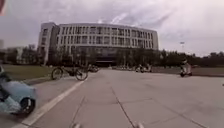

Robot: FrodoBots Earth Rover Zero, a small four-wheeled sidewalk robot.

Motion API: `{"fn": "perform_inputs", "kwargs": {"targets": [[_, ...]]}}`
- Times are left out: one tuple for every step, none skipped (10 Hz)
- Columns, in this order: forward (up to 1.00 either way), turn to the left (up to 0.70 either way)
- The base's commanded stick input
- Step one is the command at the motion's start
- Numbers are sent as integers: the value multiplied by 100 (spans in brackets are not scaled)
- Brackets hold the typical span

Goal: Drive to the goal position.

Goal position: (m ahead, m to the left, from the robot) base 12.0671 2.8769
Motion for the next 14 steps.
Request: {"fn": "perform_inputs", "kwargs": {"targets": [[45,0],[45,0],[45,0],[45,0],[45,0],[45,0],[45,0],[45,0],[45,0],[45,0],[45,0],[45,0],[45,0],[45,0]]}}
